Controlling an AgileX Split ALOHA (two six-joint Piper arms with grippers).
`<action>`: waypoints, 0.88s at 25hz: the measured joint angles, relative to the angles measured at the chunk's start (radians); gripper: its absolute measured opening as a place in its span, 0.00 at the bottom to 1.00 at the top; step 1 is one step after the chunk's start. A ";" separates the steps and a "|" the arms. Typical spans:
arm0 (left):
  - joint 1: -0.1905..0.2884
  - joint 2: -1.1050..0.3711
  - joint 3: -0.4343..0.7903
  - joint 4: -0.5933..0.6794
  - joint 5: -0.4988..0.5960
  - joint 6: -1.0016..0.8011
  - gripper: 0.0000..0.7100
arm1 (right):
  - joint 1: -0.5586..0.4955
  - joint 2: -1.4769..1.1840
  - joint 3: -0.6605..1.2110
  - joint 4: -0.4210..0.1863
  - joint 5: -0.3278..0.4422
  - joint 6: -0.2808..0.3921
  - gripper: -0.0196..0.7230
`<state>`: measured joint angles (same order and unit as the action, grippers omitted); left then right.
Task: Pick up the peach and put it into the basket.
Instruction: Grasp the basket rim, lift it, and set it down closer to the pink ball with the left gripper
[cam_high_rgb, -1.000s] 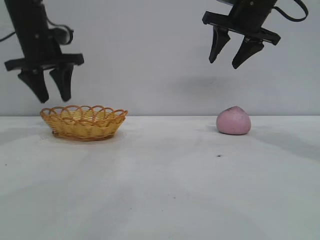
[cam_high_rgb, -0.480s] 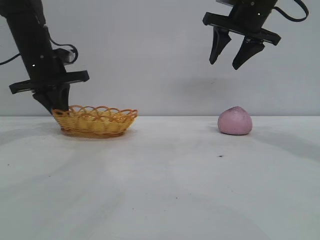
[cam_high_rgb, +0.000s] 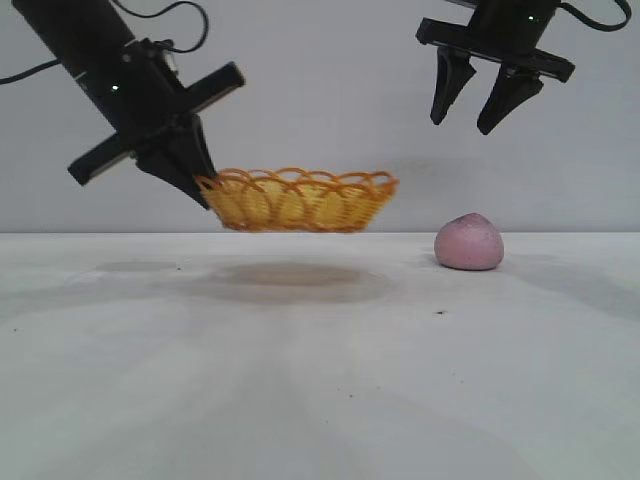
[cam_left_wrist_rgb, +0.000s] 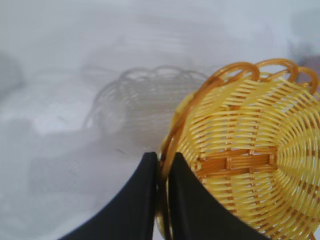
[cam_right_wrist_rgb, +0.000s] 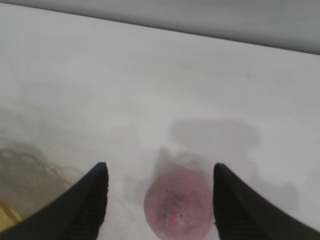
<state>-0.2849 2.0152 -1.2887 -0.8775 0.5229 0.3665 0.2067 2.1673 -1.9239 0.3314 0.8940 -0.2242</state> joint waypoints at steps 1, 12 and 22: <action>-0.014 -0.002 0.032 -0.022 -0.012 0.023 0.00 | 0.000 0.000 0.000 0.000 0.002 0.000 0.55; -0.041 -0.002 0.173 -0.230 -0.102 0.114 0.00 | 0.000 0.000 0.000 0.034 0.002 -0.016 0.55; -0.041 -0.004 0.185 -0.230 -0.105 0.117 0.44 | 0.000 0.000 0.000 0.040 0.002 -0.016 0.55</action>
<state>-0.3262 2.0114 -1.1039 -1.1077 0.4179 0.4831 0.2067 2.1673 -1.9239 0.3714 0.8958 -0.2400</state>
